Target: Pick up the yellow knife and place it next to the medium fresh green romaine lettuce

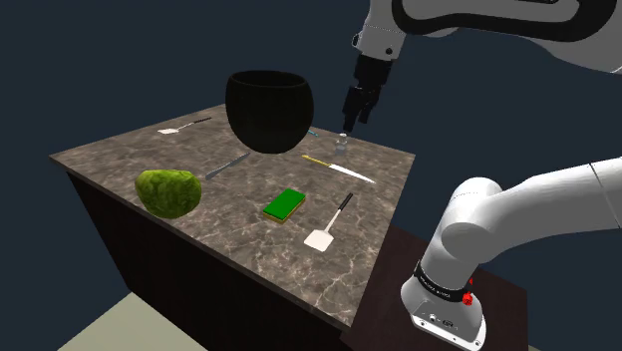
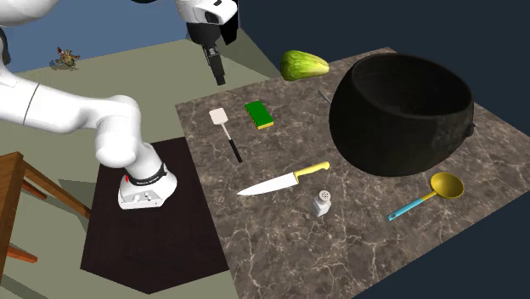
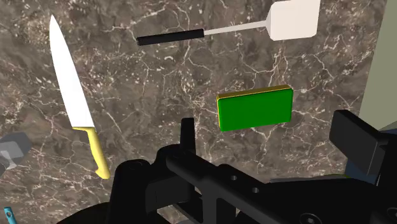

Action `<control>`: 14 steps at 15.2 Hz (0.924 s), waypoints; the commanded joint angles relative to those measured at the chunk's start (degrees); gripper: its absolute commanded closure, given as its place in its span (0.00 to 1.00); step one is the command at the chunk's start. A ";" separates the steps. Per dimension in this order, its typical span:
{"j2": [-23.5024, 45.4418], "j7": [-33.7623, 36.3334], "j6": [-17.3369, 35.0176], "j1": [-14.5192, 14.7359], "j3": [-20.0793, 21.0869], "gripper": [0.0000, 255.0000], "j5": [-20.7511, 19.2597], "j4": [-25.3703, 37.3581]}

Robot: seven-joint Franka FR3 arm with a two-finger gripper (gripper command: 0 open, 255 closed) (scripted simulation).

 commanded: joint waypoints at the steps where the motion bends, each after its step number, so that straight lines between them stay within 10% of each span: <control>1: 0.00 0.00 0.00 0.00 0.00 0.00 0.00 0.00; 14: 20.58 -10.73 17.45 -2.68 -9.21 0.00 -3.87 0.33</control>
